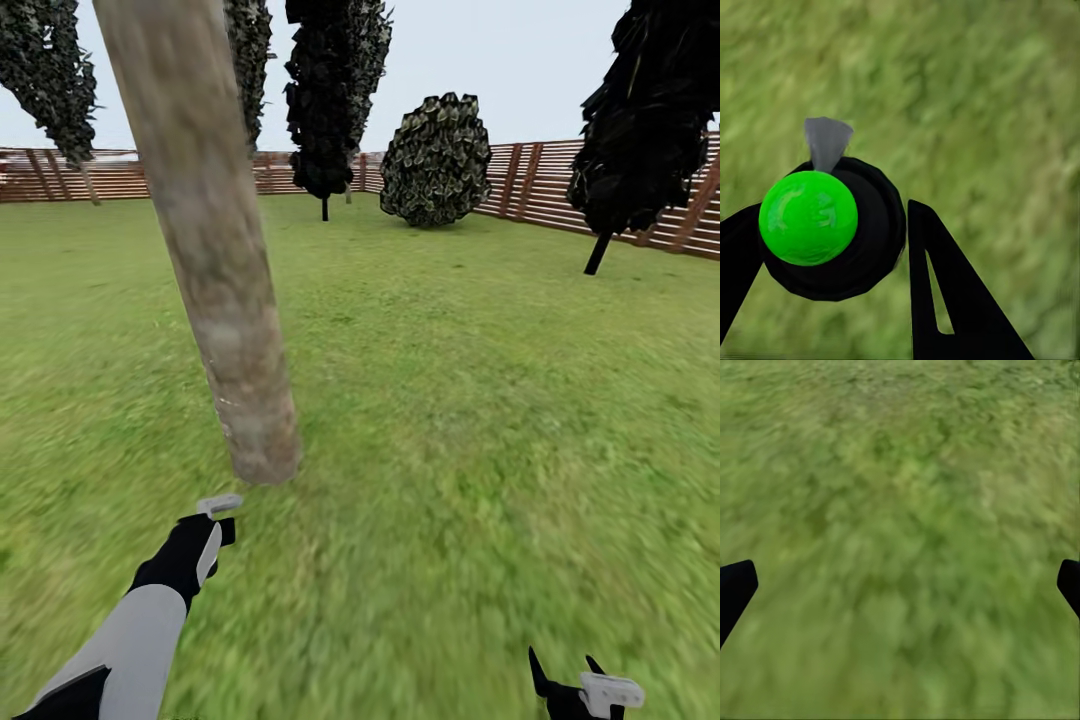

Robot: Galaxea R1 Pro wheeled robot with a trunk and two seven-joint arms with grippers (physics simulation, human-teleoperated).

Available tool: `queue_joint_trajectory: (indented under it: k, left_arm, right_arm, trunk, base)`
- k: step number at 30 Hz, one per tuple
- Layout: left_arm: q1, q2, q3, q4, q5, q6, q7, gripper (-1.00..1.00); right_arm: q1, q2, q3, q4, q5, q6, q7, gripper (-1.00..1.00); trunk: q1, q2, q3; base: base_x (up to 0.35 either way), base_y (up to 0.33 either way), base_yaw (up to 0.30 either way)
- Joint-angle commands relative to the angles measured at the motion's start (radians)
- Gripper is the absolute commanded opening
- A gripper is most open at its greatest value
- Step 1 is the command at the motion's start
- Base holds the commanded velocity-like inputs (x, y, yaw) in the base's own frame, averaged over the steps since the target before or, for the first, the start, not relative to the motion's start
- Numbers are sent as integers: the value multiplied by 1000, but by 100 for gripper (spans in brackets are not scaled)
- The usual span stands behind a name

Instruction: In the garden, pick up the pesticide atomizer on the floor and spray pesticide onto both trees until each tree trunk is fully covered.

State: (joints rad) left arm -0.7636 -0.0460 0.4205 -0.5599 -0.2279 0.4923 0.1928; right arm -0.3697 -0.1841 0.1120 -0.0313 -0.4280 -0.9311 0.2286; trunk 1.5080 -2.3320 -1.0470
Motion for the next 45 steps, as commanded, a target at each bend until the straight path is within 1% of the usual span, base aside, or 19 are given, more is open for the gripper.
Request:
queue_joint_trajectory:
  k: [1,9,20,25,28,32,34,36,37,39,40,41,42,43,44,45]
  left_arm:
    - [0,0,0,0,-1,0,1,-100]
    - [0,0,0,0,-1,0,1,-100]
    - [0,-6,0,0,-1,0,0,-100]
    - [0,-4,-1,5,-1,-2,-1,-100]
    - [-2,-4,-7,7,-2,-3,-1,-100]
    - [-18,3,-11,6,-4,2,-1,-100]
    - [-21,-3,-11,-4,-5,6,-1,-100]
    - [-55,-5,-13,-5,-4,14,-5,-100]
    - [-76,2,-14,-2,-5,20,-30,-100]
    - [-84,13,-15,-3,-9,30,-78,-100]
    - [-85,23,-15,-4,-10,37,-101,-100]
    - [-88,54,-15,-6,-11,56,-143,-100]
    - [-96,100,-14,-6,-11,79,-185,-100]
    - [-99,117,-15,-6,-11,88,-199,-100]
    - [-100,125,-16,-6,-13,93,-207,-100]
    - [-100,125,-19,-6,-17,96,-210,-100]
  right_arm:
    - [0,0,0,0,0,0,0,100]
    - [0,0,0,-1,-1,0,0,100]
    - [0,0,0,-1,-2,0,0,100]
    - [0,-1,-1,-1,-2,0,0,100]
    - [0,-1,0,-1,-2,0,0,100]
    - [0,-1,0,-1,-2,0,0,100]
    - [0,-1,0,-1,-2,0,0,100]
    - [0,-1,0,-1,-2,0,0,100]
    - [0,-1,-1,-1,-2,0,0,100]
    - [0,-1,-1,-1,-2,0,0,100]
    - [0,-1,-1,-1,-2,0,0,100]
    - [0,-2,-2,-1,-2,0,0,100]
    - [0,-2,-2,0,-3,0,0,100]
    - [0,-2,-2,0,-3,-1,0,100]
    - [0,-2,-2,0,-3,0,0,100]
    - [0,-2,-2,0,-3,0,0,100]
  trunk:
    - [0,0,0]
    - [0,0,0]
    - [0,0,0]
    - [0,0,0]
    - [0,0,0]
    - [0,0,0]
    - [0,0,0]
    - [0,0,0]
    - [0,0,0]
    - [0,0,0]
    - [0,0,0]
    - [0,0,0]
    - [0,0,0]
    - [0,0,0]
    - [0,0,0]
    - [0,0,0]
  base:
    - [113,-274,277]
    - [113,-271,220]
    - [70,-239,9]
    - [1,-42,0]
    - [0,-4,0]
    - [0,0,0]
    - [0,0,0]
    - [0,0,0]
    - [0,0,0]
    - [0,0,0]
    - [0,0,0]
    - [0,0,0]
    - [0,0,0]
    - [0,0,0]
    - [0,0,0]
    - [0,0,0]
